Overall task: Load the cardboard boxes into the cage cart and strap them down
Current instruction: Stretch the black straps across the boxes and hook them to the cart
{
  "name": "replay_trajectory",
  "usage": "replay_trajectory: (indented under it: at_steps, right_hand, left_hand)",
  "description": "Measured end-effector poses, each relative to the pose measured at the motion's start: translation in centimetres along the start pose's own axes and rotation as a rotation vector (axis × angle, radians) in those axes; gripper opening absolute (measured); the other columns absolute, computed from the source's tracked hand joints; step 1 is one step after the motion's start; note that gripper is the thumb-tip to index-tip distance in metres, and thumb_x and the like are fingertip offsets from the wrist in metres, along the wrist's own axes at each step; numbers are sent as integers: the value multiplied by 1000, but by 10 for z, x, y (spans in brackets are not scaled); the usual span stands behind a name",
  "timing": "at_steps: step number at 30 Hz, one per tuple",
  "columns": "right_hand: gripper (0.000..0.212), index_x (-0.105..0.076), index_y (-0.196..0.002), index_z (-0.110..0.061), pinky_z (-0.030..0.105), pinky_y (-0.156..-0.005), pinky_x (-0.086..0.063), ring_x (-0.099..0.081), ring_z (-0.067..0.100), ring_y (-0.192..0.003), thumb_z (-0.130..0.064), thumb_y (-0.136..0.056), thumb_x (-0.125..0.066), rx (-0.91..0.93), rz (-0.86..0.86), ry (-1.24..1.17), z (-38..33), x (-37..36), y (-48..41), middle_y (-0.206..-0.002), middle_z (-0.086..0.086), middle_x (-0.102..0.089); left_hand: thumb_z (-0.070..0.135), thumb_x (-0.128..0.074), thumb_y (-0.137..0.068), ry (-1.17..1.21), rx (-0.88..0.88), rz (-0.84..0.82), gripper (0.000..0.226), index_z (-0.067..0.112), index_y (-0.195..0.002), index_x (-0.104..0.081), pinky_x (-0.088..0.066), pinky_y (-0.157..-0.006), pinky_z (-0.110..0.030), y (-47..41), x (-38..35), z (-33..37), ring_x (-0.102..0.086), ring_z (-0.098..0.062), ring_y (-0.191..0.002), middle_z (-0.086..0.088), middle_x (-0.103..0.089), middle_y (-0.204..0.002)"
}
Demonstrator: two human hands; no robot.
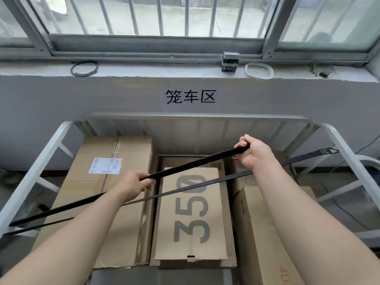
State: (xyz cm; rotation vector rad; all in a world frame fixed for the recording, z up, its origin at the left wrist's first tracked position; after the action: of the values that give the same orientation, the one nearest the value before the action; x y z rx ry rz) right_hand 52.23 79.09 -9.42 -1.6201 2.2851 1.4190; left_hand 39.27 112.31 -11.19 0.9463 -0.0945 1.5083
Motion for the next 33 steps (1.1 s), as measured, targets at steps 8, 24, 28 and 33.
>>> replay_trajectory:
  at_steps: [8, 24, 28, 33]
  right_hand:
    - [8, -41, -103, -6, 27, -55, -45, -42, 14, -37, -8, -103, -33, 35, 17, -39, -32, 64, 4, -81, 14, -63]
    - [31, -47, -77, -9, 20, -43, -37, -35, 11, -37, -20, -104, -36, 7, 79, -100, -60, 82, -41, -61, 0, -45]
    - [28, -43, -79, -8, 16, -39, -39, -37, 12, -34, -10, -103, -30, -33, 117, -88, -85, 89, -99, -65, 4, -45]
    - [33, -42, -74, -12, 21, -46, -27, -26, 10, -28, -17, -104, -30, -45, 119, 15, -104, 95, -165, -55, -1, -41]
  left_hand:
    - [17, -60, -95, -38, -46, -35, 23, 16, -75, -72, -40, -64, -21, 17, -31, 20, -53, -11, -65, 6, -63, -64]
    - [22, -56, -97, 6, -36, -58, 22, 13, -87, -73, -42, -59, -22, -17, -59, 57, -57, -15, -68, -1, -72, -76]
    - [22, -59, -96, -12, -5, -15, 22, 14, -81, -73, -41, -58, -21, -47, -68, 67, -57, -13, -67, 2, -72, -72]
    - [23, -60, -95, -91, 48, -3, 21, 17, -80, -74, -53, -74, -31, -86, -85, 70, -63, -20, -75, 3, -73, -73]
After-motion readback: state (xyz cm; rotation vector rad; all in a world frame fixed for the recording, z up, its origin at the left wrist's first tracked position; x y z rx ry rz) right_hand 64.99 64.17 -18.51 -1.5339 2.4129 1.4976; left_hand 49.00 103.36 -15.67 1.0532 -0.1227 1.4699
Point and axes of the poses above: each hand's wrist, its own y-axis away from the middle knuckle, its own x-axis out of the back of the hand, z = x × y, the point moved 8 cm from there along -y, towards the middle knuckle
